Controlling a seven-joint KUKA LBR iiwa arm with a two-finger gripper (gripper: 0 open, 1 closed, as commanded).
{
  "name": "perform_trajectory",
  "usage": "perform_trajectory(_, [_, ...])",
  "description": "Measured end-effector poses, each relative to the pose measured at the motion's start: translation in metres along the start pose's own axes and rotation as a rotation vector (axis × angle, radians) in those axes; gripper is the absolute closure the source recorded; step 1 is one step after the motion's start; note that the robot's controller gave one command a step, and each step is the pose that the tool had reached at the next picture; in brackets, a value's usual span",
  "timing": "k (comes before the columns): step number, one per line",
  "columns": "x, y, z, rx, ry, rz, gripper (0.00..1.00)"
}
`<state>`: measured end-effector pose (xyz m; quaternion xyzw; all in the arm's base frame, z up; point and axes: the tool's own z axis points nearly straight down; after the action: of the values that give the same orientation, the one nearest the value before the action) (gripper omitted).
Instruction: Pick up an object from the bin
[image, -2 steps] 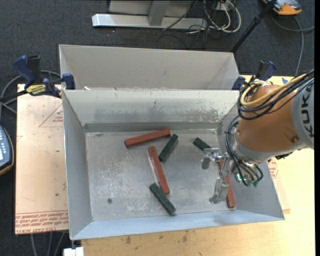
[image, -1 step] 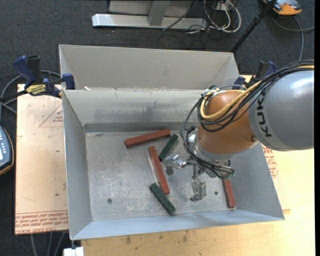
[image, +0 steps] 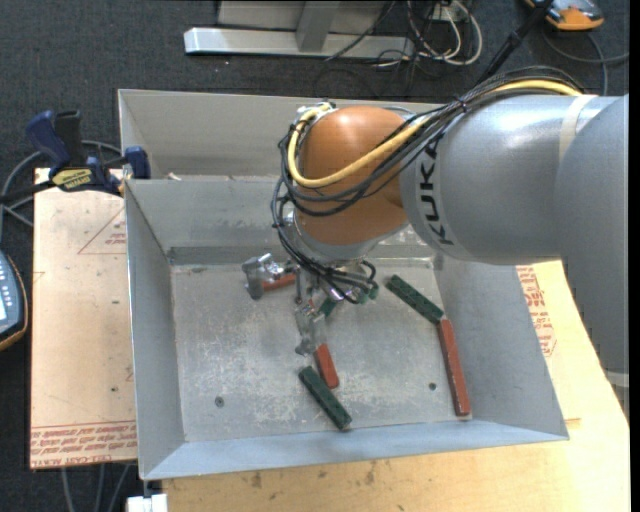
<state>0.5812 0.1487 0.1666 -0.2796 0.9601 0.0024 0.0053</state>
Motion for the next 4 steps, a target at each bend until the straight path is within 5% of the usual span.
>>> perform_trajectory(1, [0.096,0.009,0.037,-0.002,0.015,-0.223,0.0])
perform_trajectory(2, [0.072,-0.065,0.092,-0.001,0.012,-0.406,0.0])
perform_trajectory(3, [0.02,-0.118,0.096,-0.001,0.007,-0.706,0.0])
perform_trajectory(4, [0.02,-0.117,0.096,-0.003,0.007,-0.707,1.0])
